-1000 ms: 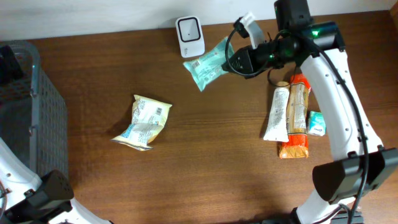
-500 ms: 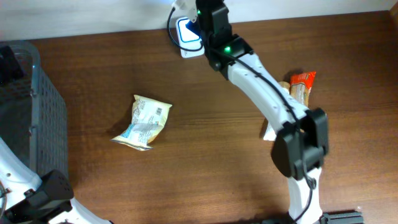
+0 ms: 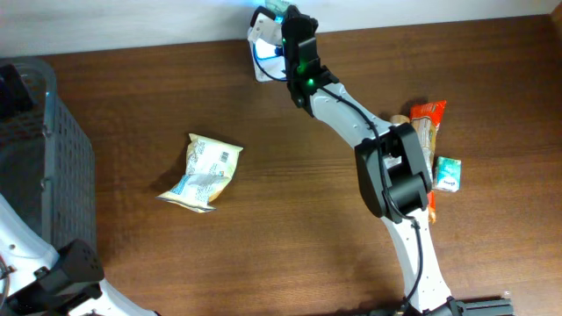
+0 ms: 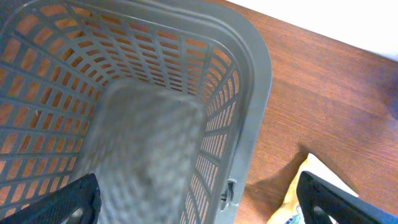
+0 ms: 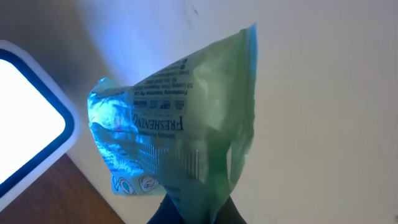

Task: Scan the item barcode
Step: 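Carry the blue pouch to the scanner and hold it there, then place the blue pouch with the other items at right, then reach the right gripper to the clear snack bag and grasp it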

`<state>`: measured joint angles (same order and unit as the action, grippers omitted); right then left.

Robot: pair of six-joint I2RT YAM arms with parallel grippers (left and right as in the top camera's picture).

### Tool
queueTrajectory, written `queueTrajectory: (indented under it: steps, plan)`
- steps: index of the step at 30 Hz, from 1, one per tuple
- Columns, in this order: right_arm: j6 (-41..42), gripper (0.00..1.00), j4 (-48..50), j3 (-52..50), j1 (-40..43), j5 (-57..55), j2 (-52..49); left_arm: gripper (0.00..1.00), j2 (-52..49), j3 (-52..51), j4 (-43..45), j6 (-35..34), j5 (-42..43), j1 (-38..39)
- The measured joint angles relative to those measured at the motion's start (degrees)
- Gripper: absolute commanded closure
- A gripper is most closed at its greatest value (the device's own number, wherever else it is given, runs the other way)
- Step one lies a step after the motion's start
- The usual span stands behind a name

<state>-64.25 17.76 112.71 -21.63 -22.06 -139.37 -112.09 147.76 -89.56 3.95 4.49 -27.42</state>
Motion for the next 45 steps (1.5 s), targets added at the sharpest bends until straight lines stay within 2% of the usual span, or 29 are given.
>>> queueTrajectory:
  steps: [5, 7, 10, 13, 15, 16, 18, 19, 24, 25, 26, 27, 33, 36, 38, 40, 41, 45]
  plan:
    - [0.0, 0.96, -1.7, 0.0, -2.1, -0.2, 0.0, 0.01, 0.0, 0.0, 0.0, 0.0, 0.0, 0.0]
    - [1.8, 0.96, -9.9, 0.2, -2.4, -0.2, 0.1, 0.01, 0.0, 0.0, 0.0, 0.0, 0.0, 0.0]
    - [15.3, 0.96, -25.2, 0.0, -1.4, 2.6, 6.6, 0.01, 0.0, 0.0, 0.0, 0.0, 0.0, 0.0]
    - [31.0, 0.96, -42.6, 0.5, 1.4, 6.9, 24.7, 0.01, 0.0, 0.0, 0.0, 0.0, 0.0, 0.0]
    - [49.8, 0.96, -62.8, 1.2, 5.3, 12.2, 38.2, 0.01, 0.0, 0.0, 0.0, 0.0, 0.0, 0.0]
    - [59.6, 0.96, -73.9, 2.4, 9.0, 14.1, 41.4, 0.01, 0.0, 0.0, 0.1, 0.0, 0.0, 0.0]
    - [66.7, 0.96, -90.2, 1.8, 15.0, 16.5, 39.7, 0.01, 0.0, 0.0, 0.0, 0.0, 0.0, 0.0]
    - [68.5, 0.96, -93.4, 1.1, 17.7, 17.6, 36.9, 0.01, 0.0, 0.0, 0.0, 0.0, 0.0, 0.0]
    - [71.8, 0.96, -95.5, -5.4, 31.2, 22.0, 25.7, 0.01, 0.0, 0.0, 0.0, 0.0, 0.0, 0.0]
    - [72.0, 0.85, -95.7, -6.7, 33.6, 22.2, 25.1, 0.01, 0.0, 0.0, 0.0, 0.0, 0.0, 0.0]
    - [72.1, 0.62, -96.0, -7.9, 36.2, 22.2, 24.5, 0.01, 0.0, 0.0, 0.0, 0.0, 0.0, 0.0]
    - [72.4, 0.55, -97.3, -8.1, 38.8, 22.2, 24.3, 0.01, 0.0, 0.0, 0.0, 0.0, 0.0, 0.0]
    - [71.5, 0.51, -100.9, -7.6, 40.2, 22.7, 24.3, 0.01, 0.0, 0.0, 0.0, 0.0, 0.0, 0.0]
    - [69.1, 0.51, -102.2, -2.4, 35.3, 25.3, 24.3, 0.01, 0.0, 0.0, 0.0, 0.0, 0.0, 0.0]
    - [68.1, 0.51, -101.0, 0.3, 26.2, 31.1, 24.3, 0.01, 0.0, 0.0, 0.0, 0.0, 0.0, 0.0]
    - [68.1, 0.50, -99.3, 0.3, 20.6, 34.9, 24.3, 0.01, 0.0, 0.0, 0.0, 0.0, 0.0, 0.0]
    - [68.1, 0.47, -97.4, 0.3, 17.2, 36.9, 24.3, 0.01, 0.0, 0.0, 0.0, 0.0, 0.0, 0.0]
    - [69.8, 0.44, -90.6, 0.4, 1.8, 40.7, 23.4, 0.01, 0.0, 0.0, 0.0, 0.0, 0.0, 0.0]
